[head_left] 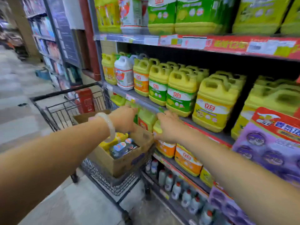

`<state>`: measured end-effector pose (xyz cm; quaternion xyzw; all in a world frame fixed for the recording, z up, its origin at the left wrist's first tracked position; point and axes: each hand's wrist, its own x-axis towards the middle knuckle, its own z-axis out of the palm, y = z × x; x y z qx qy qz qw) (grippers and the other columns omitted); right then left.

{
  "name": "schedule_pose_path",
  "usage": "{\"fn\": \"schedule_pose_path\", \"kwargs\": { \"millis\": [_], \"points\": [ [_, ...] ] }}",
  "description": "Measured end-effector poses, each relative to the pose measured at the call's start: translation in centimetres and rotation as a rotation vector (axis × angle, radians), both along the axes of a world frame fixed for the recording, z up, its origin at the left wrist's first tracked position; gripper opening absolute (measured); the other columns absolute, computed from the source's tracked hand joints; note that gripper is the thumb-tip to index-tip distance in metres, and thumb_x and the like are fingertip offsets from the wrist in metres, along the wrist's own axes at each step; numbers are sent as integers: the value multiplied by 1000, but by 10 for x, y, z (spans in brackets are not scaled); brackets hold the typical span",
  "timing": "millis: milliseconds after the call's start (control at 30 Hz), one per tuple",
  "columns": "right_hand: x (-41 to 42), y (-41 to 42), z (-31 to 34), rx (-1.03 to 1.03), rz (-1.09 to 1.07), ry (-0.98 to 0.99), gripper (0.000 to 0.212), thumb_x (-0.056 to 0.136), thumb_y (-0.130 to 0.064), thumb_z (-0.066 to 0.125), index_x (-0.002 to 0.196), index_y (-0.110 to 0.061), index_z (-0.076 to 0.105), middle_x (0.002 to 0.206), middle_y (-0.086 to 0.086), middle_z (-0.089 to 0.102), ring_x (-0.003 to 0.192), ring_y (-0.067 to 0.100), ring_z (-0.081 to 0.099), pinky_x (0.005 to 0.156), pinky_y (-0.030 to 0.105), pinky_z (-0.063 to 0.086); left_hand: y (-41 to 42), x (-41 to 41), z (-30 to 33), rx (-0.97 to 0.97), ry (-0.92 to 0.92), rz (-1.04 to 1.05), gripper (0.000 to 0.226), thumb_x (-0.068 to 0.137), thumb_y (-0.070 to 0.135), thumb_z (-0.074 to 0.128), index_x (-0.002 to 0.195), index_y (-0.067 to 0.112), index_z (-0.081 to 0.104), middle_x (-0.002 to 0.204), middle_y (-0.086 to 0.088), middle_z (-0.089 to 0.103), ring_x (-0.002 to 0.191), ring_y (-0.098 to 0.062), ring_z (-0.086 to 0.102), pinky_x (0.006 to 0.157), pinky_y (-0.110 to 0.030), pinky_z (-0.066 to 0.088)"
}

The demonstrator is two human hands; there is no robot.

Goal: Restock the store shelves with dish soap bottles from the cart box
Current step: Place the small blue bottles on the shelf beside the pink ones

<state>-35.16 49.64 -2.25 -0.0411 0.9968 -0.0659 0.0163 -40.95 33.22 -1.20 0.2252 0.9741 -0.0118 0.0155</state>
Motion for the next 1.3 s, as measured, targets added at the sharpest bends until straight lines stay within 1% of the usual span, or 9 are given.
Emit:
{"fn": "schedule_pose_path", "kwargs": {
  "millis": [133, 300, 500, 700, 867, 967, 1100, 1200, 1300],
  "points": [
    [-43, -45, -23, -16, 69, -78, 76, 82, -45, 65, 139, -8, 30, 145, 15, 28, 137, 34, 23, 109, 44, 30, -60, -25, -28, 25, -29, 110, 62, 76, 38, 69, 130, 14, 48, 130, -9, 51, 120, -29, 48, 96, -37, 44],
    [-109, -72, -57, -15, 124, -129, 74, 80, -46, 66, 136, -9, 34, 139, 15, 33, 132, 34, 32, 106, 43, 36, -96, -66, -64, 10, -123, 241, 77, 83, 36, 66, 146, 11, 29, 143, -14, 41, 130, -29, 42, 103, -32, 37],
    [-206, -84, -96, -73, 152, -237, 70, 80, -48, 65, 131, -10, 37, 135, 15, 36, 127, 33, 35, 104, 43, 37, -114, -133, -105, 14, -261, 350, 53, 83, 33, 62, 129, 10, 47, 129, -13, 52, 118, -29, 52, 92, -30, 42],
    [-285, -88, -138, -99, 129, -380, 77, 86, -45, 61, 143, -9, 26, 148, 18, 24, 138, 35, 23, 111, 43, 29, -108, -202, -137, 138, -335, 267, 64, 88, 31, 60, 145, 19, 32, 145, -1, 42, 133, -22, 40, 106, -25, 31],
    [-319, -93, -186, -139, 82, -505, 68, 88, -41, 59, 139, -4, 34, 143, 17, 33, 133, 36, 31, 105, 40, 32, -108, -249, -190, 67, -462, 330, 54, 83, 35, 61, 131, 12, 47, 133, -12, 53, 122, -28, 50, 98, -32, 42],
    [-331, -97, -226, -199, -12, -575, 69, 82, -42, 65, 137, -13, 34, 135, 16, 38, 128, 35, 37, 101, 39, 37, -108, -276, -222, 36, -546, 330, 57, 86, 32, 60, 135, 8, 42, 134, -12, 50, 125, -26, 46, 98, -29, 38],
    [-340, -102, -268, -297, -201, -698, 74, 86, -39, 62, 143, -10, 26, 144, 16, 32, 133, 33, 34, 106, 36, 34, -107, -316, -269, 50, -648, 291, 53, 84, 32, 63, 128, 9, 46, 129, -12, 54, 121, -29, 49, 94, -31, 40],
    [-343, -109, -304, -468, -376, -731, 71, 84, -37, 65, 141, -14, 31, 143, 10, 42, 129, 27, 43, 105, 33, 38, -105, -344, -303, 42, -698, 258, 49, 86, 31, 59, 127, 6, 45, 128, -15, 53, 120, -30, 50, 94, -31, 38],
    [-349, -120, -335, -614, -548, -732, 57, 85, -23, 65, 135, -10, 43, 138, 8, 49, 125, 25, 48, 103, 33, 40, -101, -366, -341, 32, -761, 212, 59, 91, 31, 54, 140, 7, 32, 135, -14, 47, 125, -27, 46, 101, -29, 36]
  ]
}}
